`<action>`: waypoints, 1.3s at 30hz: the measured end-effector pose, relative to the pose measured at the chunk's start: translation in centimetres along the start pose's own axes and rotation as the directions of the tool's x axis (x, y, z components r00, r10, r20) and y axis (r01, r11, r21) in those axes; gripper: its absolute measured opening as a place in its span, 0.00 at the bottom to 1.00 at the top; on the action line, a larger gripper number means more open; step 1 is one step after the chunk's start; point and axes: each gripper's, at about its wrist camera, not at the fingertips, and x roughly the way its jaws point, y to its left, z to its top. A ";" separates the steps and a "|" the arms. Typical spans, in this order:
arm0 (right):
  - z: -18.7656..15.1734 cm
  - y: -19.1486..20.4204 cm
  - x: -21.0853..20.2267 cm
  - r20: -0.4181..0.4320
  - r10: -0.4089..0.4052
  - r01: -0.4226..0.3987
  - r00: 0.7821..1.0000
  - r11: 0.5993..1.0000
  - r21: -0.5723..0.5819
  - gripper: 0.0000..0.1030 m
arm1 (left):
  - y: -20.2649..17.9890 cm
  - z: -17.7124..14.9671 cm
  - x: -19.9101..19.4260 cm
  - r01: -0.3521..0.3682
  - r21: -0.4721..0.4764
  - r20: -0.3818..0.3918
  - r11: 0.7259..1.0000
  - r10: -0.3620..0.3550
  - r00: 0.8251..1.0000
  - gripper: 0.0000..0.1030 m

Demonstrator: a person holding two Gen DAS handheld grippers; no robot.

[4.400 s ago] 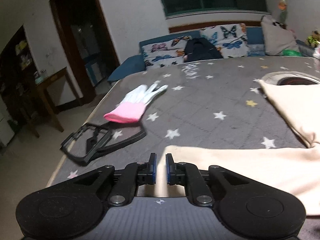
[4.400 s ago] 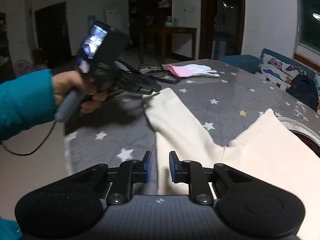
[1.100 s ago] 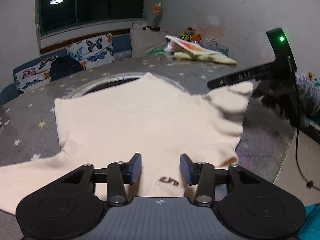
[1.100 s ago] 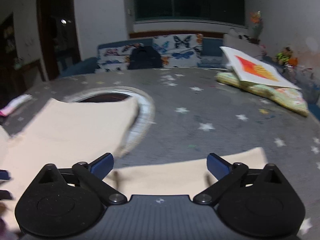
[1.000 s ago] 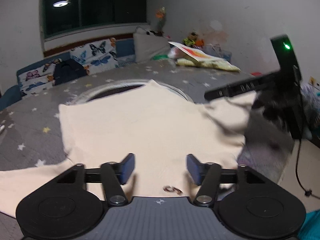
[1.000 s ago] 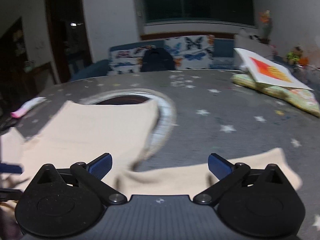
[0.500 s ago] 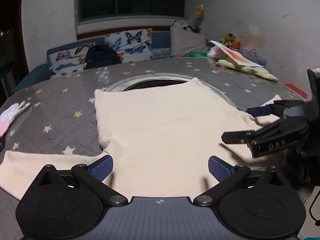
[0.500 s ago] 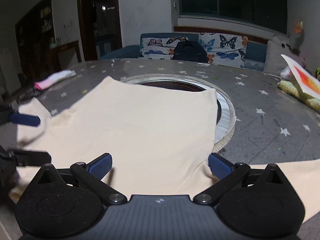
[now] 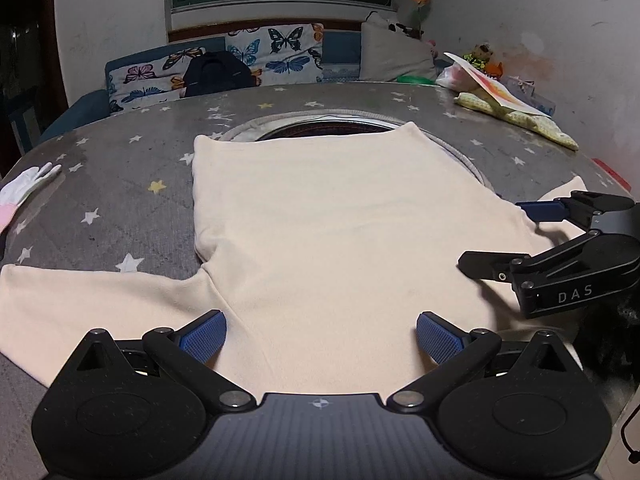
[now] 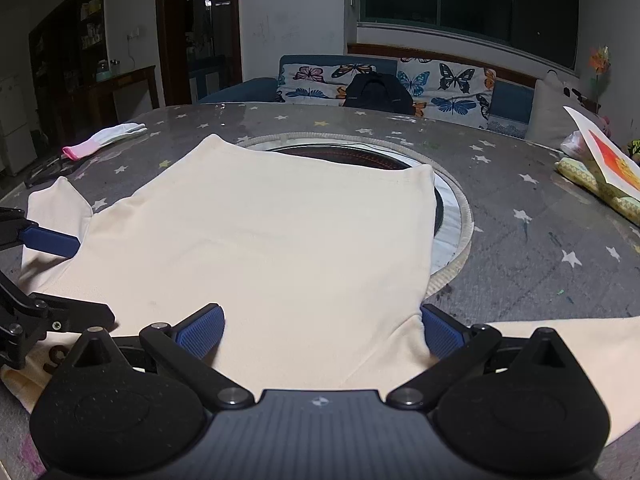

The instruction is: Fold clothes

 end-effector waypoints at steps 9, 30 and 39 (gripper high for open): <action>0.1 -0.2 0.1 -0.004 0.007 -0.007 1.000 1.000 0.008 1.00 | -0.7 0.1 0.4 -0.037 0.016 -0.020 0.999 0.038 0.999 1.00; 0.0 -0.2 0.0 -0.005 0.009 -0.008 1.000 1.000 0.011 1.00 | -1.2 0.8 0.6 -0.077 -0.019 -0.064 0.997 0.075 0.995 1.00; 0.0 -0.2 0.0 -0.006 0.011 -0.011 1.000 1.000 0.013 1.00 | -1.3 1.0 0.7 -0.081 -0.025 -0.077 0.996 0.079 0.994 1.00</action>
